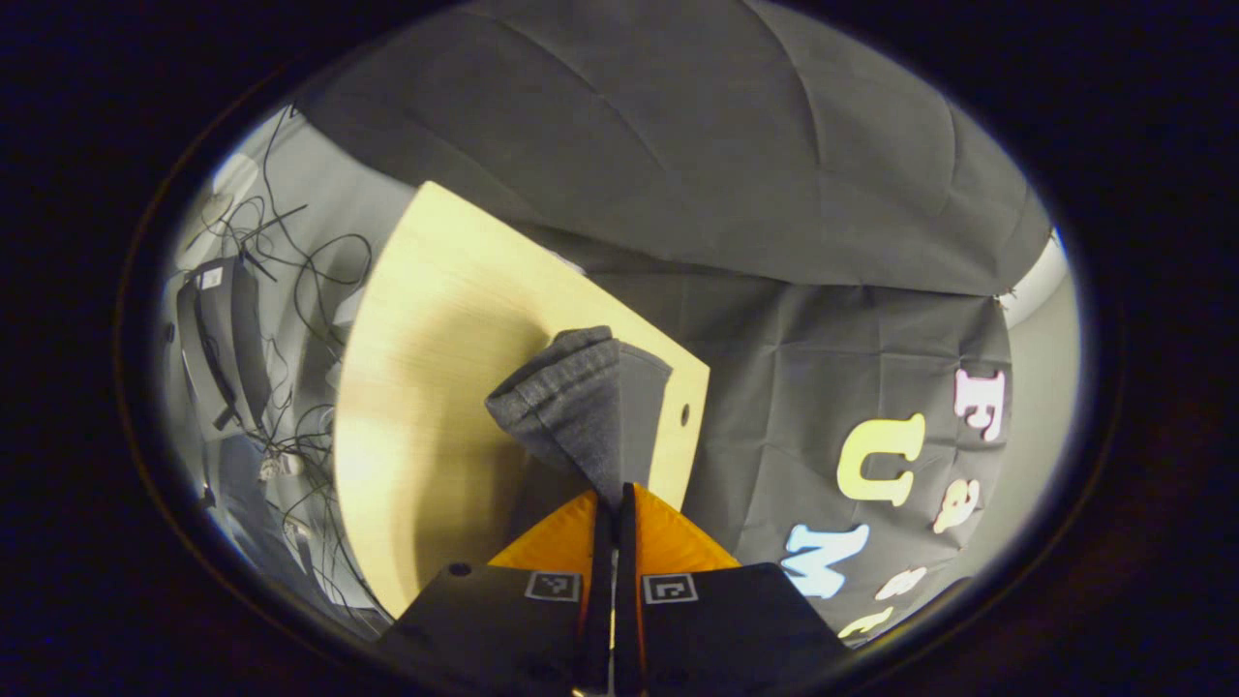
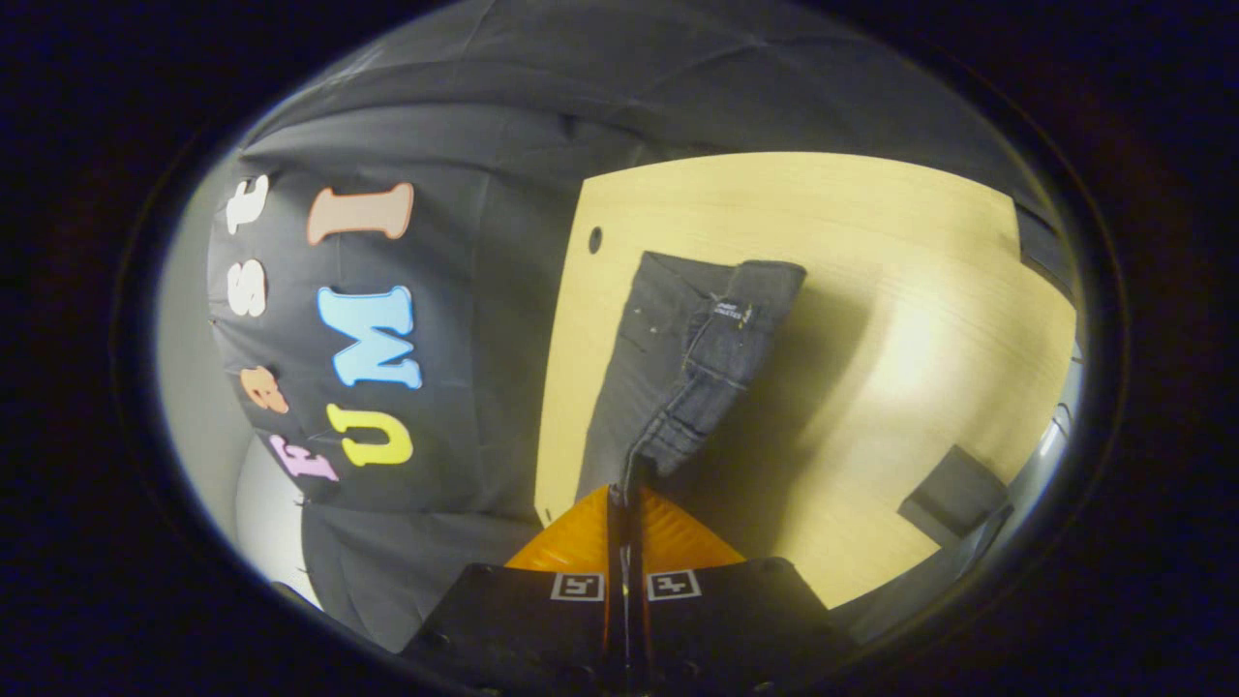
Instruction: Grasp the waist and the cuffs of the jeans and fold them to make the two legs overlap; first hold the waist and fold one-third of the jeans toward the cuffs, then hold the cuffs and fold the remaining one-third in the same direction to finish folding.
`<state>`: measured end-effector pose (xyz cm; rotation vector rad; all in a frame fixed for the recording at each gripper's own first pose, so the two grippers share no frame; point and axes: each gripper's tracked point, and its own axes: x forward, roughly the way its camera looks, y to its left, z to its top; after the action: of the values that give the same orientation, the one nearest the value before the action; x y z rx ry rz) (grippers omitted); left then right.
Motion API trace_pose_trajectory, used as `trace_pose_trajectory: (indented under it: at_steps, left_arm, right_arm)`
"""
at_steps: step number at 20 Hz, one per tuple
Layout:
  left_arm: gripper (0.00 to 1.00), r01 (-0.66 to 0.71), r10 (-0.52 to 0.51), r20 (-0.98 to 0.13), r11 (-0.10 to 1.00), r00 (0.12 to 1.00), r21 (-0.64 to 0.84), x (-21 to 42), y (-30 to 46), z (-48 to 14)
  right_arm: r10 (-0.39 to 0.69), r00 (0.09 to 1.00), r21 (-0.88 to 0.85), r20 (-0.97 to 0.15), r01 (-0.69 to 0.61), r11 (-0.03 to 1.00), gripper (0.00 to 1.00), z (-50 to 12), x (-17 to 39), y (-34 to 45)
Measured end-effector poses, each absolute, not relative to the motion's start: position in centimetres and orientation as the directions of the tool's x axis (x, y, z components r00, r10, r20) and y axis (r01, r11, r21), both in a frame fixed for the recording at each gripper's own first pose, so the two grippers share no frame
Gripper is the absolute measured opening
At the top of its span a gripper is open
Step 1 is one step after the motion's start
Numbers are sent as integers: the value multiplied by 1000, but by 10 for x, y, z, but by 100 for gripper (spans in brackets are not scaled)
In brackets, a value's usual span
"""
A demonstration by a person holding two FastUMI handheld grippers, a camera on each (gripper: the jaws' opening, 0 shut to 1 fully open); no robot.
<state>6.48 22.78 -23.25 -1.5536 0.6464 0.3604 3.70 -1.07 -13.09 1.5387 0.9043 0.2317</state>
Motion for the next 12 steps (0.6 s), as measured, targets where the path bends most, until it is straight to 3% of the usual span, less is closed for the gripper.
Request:
trace_pose_trajectory:
  at_steps: [5, 12]
  left_arm:
    - [10, -607, -230, -607, 79, 761, -791, 144, 190, -187]
    - [10, -678, -278, -700, 185, 658, -711, 284, 160, -230]
  right_arm:
    - [732, 619, 920, -285, 391, 27, 1, -85, 96, -12]
    - [719, 580, 865, -384, 498, 61, 0, -93, 183, 6]
